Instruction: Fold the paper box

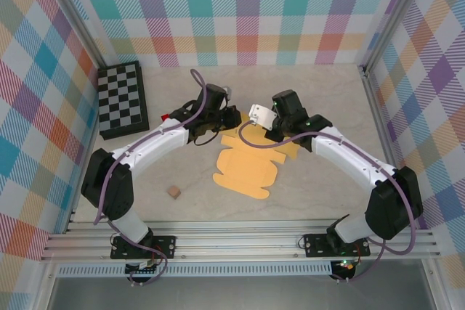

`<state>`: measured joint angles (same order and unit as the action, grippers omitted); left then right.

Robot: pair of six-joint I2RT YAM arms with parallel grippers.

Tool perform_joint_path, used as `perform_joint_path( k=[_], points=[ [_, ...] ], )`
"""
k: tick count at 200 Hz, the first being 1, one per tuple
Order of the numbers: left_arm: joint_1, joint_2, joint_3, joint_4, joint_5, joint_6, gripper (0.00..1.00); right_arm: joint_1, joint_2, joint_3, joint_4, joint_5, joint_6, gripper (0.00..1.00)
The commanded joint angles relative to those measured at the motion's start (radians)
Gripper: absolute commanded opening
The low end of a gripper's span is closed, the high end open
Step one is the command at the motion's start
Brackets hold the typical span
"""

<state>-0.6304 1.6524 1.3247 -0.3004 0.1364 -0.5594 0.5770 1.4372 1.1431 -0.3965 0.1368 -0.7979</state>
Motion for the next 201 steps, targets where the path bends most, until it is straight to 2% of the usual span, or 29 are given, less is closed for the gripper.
perform_joint_path(
  k=[1, 29, 54, 70, 93, 113, 126, 134, 147, 162, 178, 201],
  points=[
    [0.004, -0.035, 0.031, -0.077, 0.059, 0.033, 0.19, -0.009, 0.015, -0.022, 0.089, 0.004, -0.02, 0.0],
    [0.02, -0.113, 0.054, -0.244, -0.041, 0.209, 0.4, -0.045, 0.013, -0.022, 0.062, -0.023, -0.032, 0.0],
    [0.063, -0.192, 0.012, -0.323, -0.079, 0.36, 0.47, -0.075, 0.009, -0.001, -0.001, -0.074, -0.063, 0.0],
    [0.099, -0.236, -0.064, -0.293, -0.062, 0.468, 0.48, -0.087, 0.012, 0.02, -0.056, -0.109, -0.093, 0.0],
    [0.138, -0.249, -0.205, -0.121, 0.005, 0.577, 0.52, -0.103, 0.012, 0.051, -0.12, -0.177, -0.113, 0.0],
    [0.166, -0.232, -0.287, 0.044, 0.073, 0.529, 0.52, -0.108, 0.022, 0.077, -0.152, -0.203, -0.107, 0.0],
    [0.17, -0.203, -0.331, 0.141, 0.099, 0.424, 0.52, -0.108, 0.036, 0.091, -0.155, -0.18, -0.084, 0.0],
    [0.169, -0.175, -0.357, 0.198, 0.155, 0.353, 0.51, -0.108, 0.043, 0.098, -0.157, -0.17, -0.071, 0.0],
    [0.134, -0.121, -0.4, 0.279, 0.193, 0.283, 0.5, -0.109, 0.049, 0.097, -0.153, -0.168, -0.053, 0.0],
    [0.09, -0.057, -0.419, 0.328, 0.196, 0.277, 0.51, -0.109, 0.049, 0.076, -0.129, -0.169, -0.042, 0.0],
    [0.087, -0.012, -0.427, 0.378, 0.197, 0.267, 0.53, -0.109, 0.052, 0.06, -0.118, -0.173, -0.036, 0.0],
    [0.09, 0.027, -0.429, 0.408, 0.167, 0.322, 0.56, -0.109, 0.056, 0.06, -0.135, -0.194, -0.029, 0.0]
  ],
)
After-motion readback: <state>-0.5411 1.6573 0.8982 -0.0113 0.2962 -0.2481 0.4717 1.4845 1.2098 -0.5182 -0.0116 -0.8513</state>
